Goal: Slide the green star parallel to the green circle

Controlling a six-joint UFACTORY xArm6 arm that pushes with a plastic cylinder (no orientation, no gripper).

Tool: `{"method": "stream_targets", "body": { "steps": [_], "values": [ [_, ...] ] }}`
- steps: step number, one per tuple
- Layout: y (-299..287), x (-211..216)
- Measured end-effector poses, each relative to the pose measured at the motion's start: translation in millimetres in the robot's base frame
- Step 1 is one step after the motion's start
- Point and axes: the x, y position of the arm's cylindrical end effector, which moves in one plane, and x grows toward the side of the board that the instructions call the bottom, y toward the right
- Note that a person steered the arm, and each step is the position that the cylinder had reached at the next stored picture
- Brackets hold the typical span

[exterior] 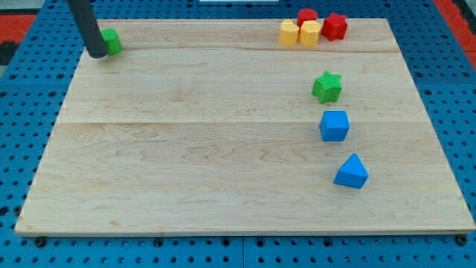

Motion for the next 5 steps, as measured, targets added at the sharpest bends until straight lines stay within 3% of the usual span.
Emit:
{"method": "stream_targets", "body": {
  "steps": [1,2,5],
  "values": [
    [38.6,-23.5],
    [80.2,-7.2],
    [370.1,35.3]
  ]
}}
